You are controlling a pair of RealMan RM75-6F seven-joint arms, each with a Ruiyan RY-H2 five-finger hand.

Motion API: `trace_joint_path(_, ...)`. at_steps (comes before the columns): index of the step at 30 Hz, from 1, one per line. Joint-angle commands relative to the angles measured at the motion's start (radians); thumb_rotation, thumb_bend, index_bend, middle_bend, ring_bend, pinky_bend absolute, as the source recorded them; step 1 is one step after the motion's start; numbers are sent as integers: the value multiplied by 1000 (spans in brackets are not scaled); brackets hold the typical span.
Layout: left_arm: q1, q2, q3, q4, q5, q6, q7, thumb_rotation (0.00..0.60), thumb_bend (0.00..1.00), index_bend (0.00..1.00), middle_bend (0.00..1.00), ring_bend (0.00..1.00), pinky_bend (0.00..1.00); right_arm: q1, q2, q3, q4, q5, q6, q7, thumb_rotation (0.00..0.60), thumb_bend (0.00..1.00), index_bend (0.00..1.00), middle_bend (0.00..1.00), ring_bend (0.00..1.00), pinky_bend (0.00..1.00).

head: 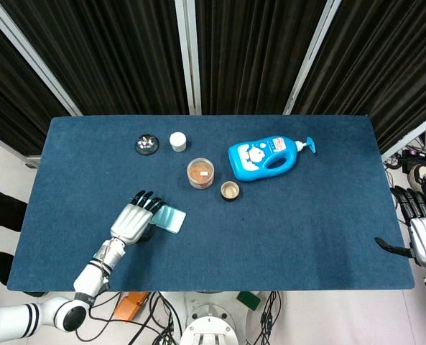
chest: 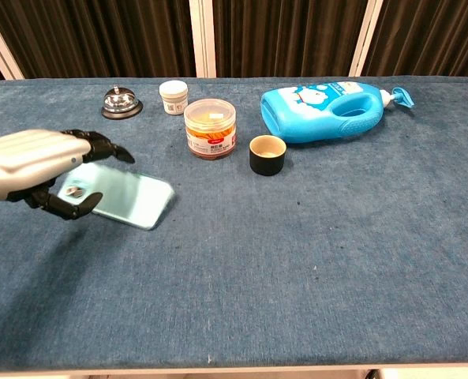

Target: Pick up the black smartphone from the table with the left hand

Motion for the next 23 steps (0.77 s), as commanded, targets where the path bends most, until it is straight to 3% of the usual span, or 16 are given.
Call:
trace_joint_path(1, 17, 16, -5, -20, 27, 42, -43, 600, 520, 138, 110, 28, 1, 0, 0, 1, 1, 1, -1, 1, 600, 228, 31, 107, 0, 0)
trace_joint_path(6, 95, 90, -15, -59, 76, 195, -131, 600, 459, 138, 110, 28, 1, 2, 4, 2, 7, 5, -8, 6, 600, 229, 31, 107, 0, 0)
trace_joint_path(12, 252, 195, -12, -70, 98, 430, -246, 600, 188, 138, 110, 33, 1, 8, 13, 2, 5, 0, -17, 9, 600, 229, 30, 107, 0, 0)
trace_joint_path(18, 388, 317, 61, -88, 122, 539, -322, 600, 148, 138, 110, 33, 1, 12, 13, -2, -11, -17, -14, 0, 600, 228, 31, 107, 0, 0)
trace_joint_path(23, 469, 366, 102, -90, 167, 613, -362, 600, 148, 138, 110, 34, 1, 10, 9, -3, -27, -20, -9, -21, 600, 229, 31, 107, 0, 0)
